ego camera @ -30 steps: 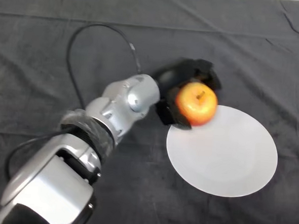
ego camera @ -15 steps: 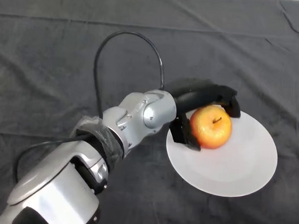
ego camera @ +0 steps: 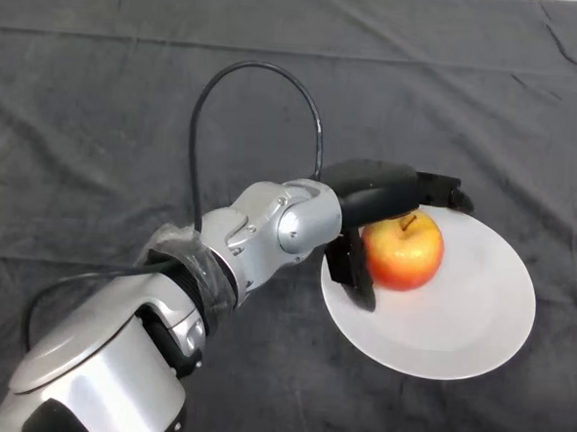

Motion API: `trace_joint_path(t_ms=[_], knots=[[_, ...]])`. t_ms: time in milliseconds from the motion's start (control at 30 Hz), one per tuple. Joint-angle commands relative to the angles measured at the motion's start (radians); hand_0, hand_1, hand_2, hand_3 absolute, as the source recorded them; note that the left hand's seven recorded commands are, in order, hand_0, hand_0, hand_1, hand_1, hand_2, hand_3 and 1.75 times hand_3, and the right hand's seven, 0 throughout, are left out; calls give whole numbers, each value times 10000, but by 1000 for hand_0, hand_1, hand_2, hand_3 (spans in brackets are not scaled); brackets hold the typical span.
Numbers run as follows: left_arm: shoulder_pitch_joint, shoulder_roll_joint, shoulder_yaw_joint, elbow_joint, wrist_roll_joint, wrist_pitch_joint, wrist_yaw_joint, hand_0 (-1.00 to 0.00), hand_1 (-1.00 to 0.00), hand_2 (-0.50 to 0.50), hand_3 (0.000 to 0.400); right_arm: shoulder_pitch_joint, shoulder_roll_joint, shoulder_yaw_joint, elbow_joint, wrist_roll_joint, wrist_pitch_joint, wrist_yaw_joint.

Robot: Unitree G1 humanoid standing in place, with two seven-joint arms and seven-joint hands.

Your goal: Move the apple to the plate

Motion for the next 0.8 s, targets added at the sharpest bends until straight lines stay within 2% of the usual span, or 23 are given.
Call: trace_joint_path(t_ms=[33, 233, 567, 800], knots=[[50, 322, -164, -356, -241, 26, -112, 0, 0, 0, 0, 781, 552, 308, 562, -237, 83, 95], [-146, 571, 92, -313, -493, -57, -162, 0, 0, 0, 0, 778, 552, 310, 568, -238, 79, 94], [-461, 1710, 1468, -130, -1245, -530, -236, 0, 0, 0, 0, 776, 551, 313, 574, -240, 74, 93], [-236, 2406, 2358, 37, -1647, -773, -74, 0, 0, 0, 0, 776, 551, 315, 573, -241, 72, 93]])
